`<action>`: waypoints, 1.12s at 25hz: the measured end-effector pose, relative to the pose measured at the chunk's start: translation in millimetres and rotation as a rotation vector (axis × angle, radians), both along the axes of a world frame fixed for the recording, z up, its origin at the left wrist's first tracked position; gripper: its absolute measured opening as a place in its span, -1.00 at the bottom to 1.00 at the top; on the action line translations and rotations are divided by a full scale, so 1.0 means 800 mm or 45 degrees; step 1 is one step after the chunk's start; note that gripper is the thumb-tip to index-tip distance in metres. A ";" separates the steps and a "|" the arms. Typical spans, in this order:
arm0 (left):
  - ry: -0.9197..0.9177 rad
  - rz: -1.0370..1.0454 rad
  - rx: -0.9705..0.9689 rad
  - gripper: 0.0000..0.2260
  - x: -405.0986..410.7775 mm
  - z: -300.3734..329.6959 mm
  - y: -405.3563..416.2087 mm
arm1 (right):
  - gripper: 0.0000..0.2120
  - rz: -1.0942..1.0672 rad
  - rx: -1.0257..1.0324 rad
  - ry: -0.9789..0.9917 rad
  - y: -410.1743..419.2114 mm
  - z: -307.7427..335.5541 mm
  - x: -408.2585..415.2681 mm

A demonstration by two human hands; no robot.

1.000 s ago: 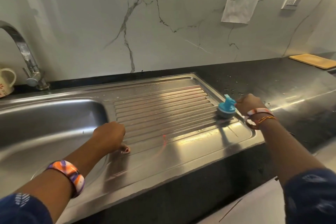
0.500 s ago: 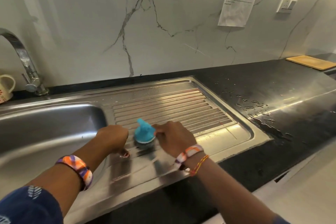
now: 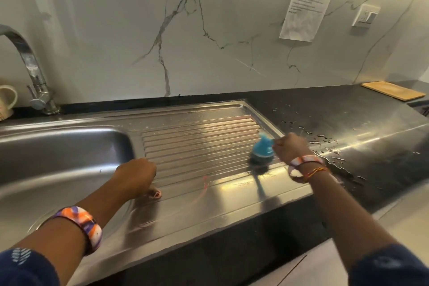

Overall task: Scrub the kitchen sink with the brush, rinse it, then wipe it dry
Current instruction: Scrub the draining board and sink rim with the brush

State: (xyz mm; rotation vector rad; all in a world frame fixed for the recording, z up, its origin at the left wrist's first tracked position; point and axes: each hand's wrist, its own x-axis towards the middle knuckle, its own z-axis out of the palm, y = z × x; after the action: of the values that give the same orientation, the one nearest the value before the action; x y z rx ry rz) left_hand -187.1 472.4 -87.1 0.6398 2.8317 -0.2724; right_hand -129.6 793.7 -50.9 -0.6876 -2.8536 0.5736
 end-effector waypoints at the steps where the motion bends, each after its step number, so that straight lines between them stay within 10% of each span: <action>1: -0.003 -0.009 -0.029 -0.59 0.000 0.002 0.002 | -0.72 0.135 -0.052 0.026 -0.042 -0.008 0.002; 6: 0.000 -0.046 -0.155 -0.59 -0.004 0.008 0.015 | -0.67 0.600 -0.005 0.142 -0.200 -0.031 0.029; 16: 0.046 -0.002 -0.056 -0.72 -0.007 -0.006 0.006 | -0.71 -0.316 0.027 -0.074 0.076 0.005 0.005; 23: -0.008 0.001 -0.167 -0.59 -0.011 0.010 0.018 | -0.71 0.475 0.062 -0.069 -0.124 -0.014 -0.001; 28: -0.037 -0.012 -0.204 -0.53 -0.014 0.014 0.025 | -0.70 0.293 0.189 -0.110 -0.082 0.002 -0.011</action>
State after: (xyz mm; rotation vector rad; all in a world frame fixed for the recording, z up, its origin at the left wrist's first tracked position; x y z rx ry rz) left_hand -198.1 492.7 -75.9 0.6182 2.7442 -0.4814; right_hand -138.6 728.1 -49.1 -0.3719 -3.0404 0.3630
